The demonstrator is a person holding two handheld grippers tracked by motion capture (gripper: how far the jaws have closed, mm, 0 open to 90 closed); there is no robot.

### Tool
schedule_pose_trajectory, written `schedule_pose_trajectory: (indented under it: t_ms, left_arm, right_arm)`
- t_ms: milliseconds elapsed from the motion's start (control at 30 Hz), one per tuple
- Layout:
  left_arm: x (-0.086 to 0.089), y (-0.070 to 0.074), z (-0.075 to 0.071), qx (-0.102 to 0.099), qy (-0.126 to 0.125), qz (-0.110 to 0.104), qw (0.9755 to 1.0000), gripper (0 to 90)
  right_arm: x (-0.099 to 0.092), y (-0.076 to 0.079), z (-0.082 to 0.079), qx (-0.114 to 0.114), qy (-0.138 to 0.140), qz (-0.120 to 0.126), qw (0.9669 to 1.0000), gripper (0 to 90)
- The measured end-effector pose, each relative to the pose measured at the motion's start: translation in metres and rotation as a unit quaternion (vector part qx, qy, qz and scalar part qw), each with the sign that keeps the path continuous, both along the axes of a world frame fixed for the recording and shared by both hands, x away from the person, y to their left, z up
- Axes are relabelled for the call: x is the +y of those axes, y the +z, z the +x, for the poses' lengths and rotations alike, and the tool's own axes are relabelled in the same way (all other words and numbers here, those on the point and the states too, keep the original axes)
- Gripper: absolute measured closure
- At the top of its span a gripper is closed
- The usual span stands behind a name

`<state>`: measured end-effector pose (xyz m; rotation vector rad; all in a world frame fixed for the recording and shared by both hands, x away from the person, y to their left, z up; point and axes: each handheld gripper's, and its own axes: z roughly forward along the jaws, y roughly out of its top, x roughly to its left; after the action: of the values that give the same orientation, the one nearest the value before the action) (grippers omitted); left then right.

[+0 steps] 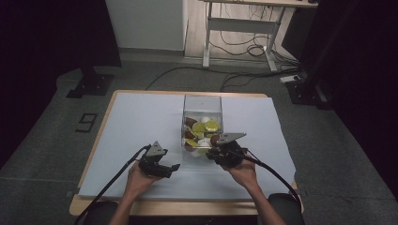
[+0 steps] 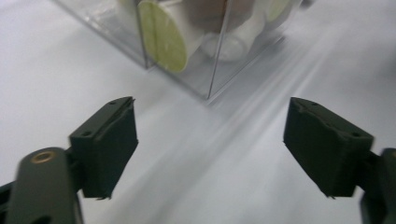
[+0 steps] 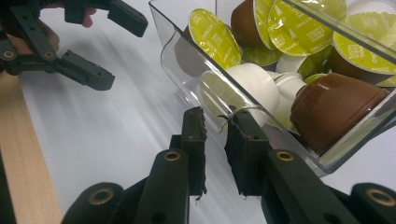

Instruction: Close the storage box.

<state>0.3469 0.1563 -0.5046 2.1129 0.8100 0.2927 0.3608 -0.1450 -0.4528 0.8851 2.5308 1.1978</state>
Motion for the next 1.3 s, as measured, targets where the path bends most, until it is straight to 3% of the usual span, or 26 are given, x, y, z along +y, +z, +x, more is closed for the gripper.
schedule_pose_trajectory:
  t_ms: [167, 433, 700, 933, 1300]
  left_arm:
    - [0.004, -0.006, -0.001, 0.014, 0.01, 0.007, 0.9998, 11.0]
    - [0.003, -0.013, -0.002, 0.022, 0.008, 0.054, 0.9983, 1.4]
    - [-0.002, -0.021, -0.003, 0.014, 0.005, 0.085, 0.9963, 0.0]
    - [-0.003, -0.023, -0.002, 0.014, 0.005, 0.092, 0.9957, 0.0]
    - [-0.002, -0.024, 0.0, 0.029, 0.004, 0.089, 0.9956, 0.0]
  right_arm:
    - [0.001, 0.0, 0.003, -0.004, -0.004, -0.003, 1.0, 76.7]
    - [0.002, 0.0, 0.007, -0.01, -0.007, -0.01, 0.9999, 77.0]
    - [0.003, 0.0, 0.011, -0.017, -0.016, -0.018, 0.9996, 78.4]
    - [0.004, 0.0, 0.017, -0.022, -0.021, -0.02, 0.9993, 78.5]
    - [0.006, 0.0, 0.026, -0.026, -0.033, -0.027, 0.9988, 79.7]
